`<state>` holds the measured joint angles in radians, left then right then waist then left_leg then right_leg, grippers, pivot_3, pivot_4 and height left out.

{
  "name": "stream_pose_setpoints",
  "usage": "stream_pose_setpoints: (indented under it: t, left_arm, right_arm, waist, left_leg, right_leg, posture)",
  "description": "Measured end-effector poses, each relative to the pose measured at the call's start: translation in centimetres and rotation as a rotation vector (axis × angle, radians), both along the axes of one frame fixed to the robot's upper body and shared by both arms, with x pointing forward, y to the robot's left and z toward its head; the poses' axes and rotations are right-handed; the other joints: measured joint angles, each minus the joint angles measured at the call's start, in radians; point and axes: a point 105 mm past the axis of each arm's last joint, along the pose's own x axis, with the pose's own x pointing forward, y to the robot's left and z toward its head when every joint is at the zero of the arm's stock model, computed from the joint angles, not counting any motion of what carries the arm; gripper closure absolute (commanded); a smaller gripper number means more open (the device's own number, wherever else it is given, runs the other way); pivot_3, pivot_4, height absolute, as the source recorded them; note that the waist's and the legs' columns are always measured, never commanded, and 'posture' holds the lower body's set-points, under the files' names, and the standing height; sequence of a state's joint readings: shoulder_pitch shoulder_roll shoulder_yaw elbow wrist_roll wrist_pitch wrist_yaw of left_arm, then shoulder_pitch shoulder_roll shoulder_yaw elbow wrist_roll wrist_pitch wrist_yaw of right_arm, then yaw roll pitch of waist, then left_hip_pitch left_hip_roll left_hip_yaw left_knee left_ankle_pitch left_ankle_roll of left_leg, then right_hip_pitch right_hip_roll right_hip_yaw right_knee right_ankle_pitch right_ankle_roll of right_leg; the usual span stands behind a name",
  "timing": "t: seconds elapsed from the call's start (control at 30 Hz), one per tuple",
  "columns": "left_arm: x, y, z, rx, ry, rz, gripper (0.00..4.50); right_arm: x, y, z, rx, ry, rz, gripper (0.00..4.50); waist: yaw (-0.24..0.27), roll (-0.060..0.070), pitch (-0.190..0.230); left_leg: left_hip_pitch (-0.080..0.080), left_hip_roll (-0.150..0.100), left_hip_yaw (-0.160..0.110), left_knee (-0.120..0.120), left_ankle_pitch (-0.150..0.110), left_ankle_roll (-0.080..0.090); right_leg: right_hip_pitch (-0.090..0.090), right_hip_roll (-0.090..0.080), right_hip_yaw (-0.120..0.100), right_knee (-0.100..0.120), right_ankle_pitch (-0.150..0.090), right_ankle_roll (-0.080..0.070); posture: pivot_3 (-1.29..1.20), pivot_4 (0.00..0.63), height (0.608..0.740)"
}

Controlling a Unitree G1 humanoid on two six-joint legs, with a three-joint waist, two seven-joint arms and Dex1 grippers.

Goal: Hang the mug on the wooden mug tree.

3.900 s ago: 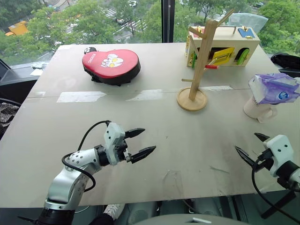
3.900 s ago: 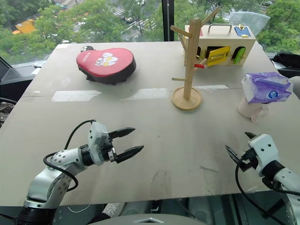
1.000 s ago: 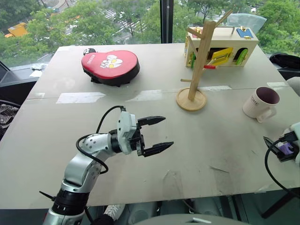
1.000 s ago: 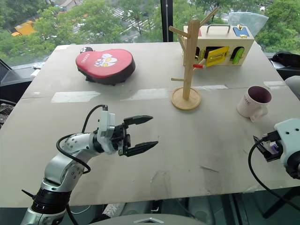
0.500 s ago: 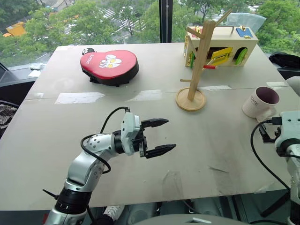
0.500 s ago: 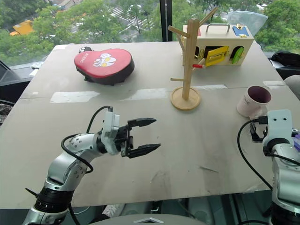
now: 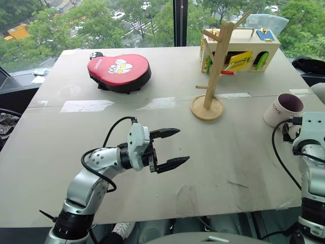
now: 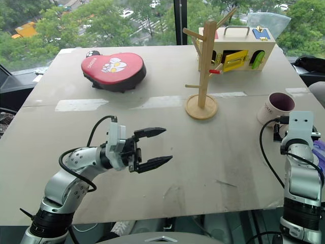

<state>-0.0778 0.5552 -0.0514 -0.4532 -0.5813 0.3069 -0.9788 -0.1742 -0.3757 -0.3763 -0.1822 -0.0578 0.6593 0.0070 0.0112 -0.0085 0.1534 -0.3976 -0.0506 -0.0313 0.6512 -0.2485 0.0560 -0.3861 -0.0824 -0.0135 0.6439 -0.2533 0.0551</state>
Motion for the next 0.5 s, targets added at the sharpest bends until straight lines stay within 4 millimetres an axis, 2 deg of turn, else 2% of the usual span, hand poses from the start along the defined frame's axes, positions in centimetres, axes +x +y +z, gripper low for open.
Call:
stream_pose_setpoints:
  t: [0.03,0.2,0.23,0.3,0.33,0.37,0.43,0.5]
  left_arm:
    - [0.0,0.0,0.0,0.0,0.0,0.001,0.0]
    - [0.1,0.0,0.0,0.003,-0.005,0.003,0.0]
    - [0.0,0.0,0.0,0.003,-0.008,0.004,0.0]
    - [0.0,0.0,0.0,0.004,-0.01,0.007,0.0]
    - [0.0,0.0,-0.1,0.003,-0.009,0.01,0.0]
    - [0.1,0.1,-0.1,0.003,-0.009,0.012,0.0]
    - [0.1,0.0,0.0,-0.001,-0.013,0.02,0.0]
    - [0.1,0.1,-0.5,0.0,-0.001,0.039,0.0]
  right_arm:
    - [0.2,0.0,-0.1,-0.004,-0.001,-0.01,0.02]
    - [1.5,0.2,-0.8,-0.019,0.0,-0.037,2.18]
    - [2.0,0.4,-0.9,-0.022,-0.002,-0.036,2.76]
    - [2.3,0.5,-1.1,-0.023,-0.006,-0.034,3.62]
    - [2.4,0.5,-1.0,-0.026,-0.016,-0.034,4.15]
    - [2.7,0.6,-0.5,-0.03,-0.04,-0.03,4.48]
    - [3.3,0.7,1.2,-0.054,-0.1,-0.01,4.48]
    - [3.1,0.5,0.7,-0.055,-0.089,0.001,4.48]
  waist:
    - [0.0,0.0,0.0]
    - [-0.002,0.001,0.0]
    - [-0.003,0.001,0.0]
    - [-0.003,0.001,0.0]
    - [-0.003,0.001,0.0]
    - [-0.003,0.001,0.0]
    - [0.0,0.0,-0.001]
    - [0.004,-0.001,-0.001]
  left_leg:
    - [0.0,0.0,0.0,0.0,0.0,0.0]
    - [0.0,0.0,0.0,0.0,0.0,0.0]
    - [0.0,0.0,0.0,0.0,0.0,0.0]
    - [0.0,0.0,0.0,0.0,0.0,0.0]
    - [0.0,0.0,0.001,0.0,0.0,0.0]
    - [0.0,0.0,0.001,0.0,0.0,0.0]
    - [0.001,0.0,0.0,0.0,0.0,0.0]
    - [0.0,0.0,0.0,0.0,0.0,0.0]
  right_leg:
    - [0.0,0.0,0.0,0.0,0.0,0.0]
    - [0.0,0.001,0.001,0.0,0.0,0.0]
    - [0.0,0.001,0.001,0.0,0.0,0.0]
    - [0.0,0.001,0.001,0.0,0.0,0.0]
    - [0.0,0.001,0.001,0.0,0.0,0.0]
    - [0.0,0.001,0.001,0.0,0.0,0.0]
    - [0.0,0.001,0.0,0.0,0.0,0.0]
    - [0.0,0.0,0.0,0.0,0.0,0.0]
  posture:
    - [0.0,0.15,0.74]
    - [0.0,0.15,0.74]
    - [0.0,0.15,0.74]
    - [0.0,0.15,0.74]
    - [0.0,0.15,0.74]
    - [0.0,0.15,0.74]
    - [0.0,0.15,0.74]
    - [0.0,0.15,0.74]
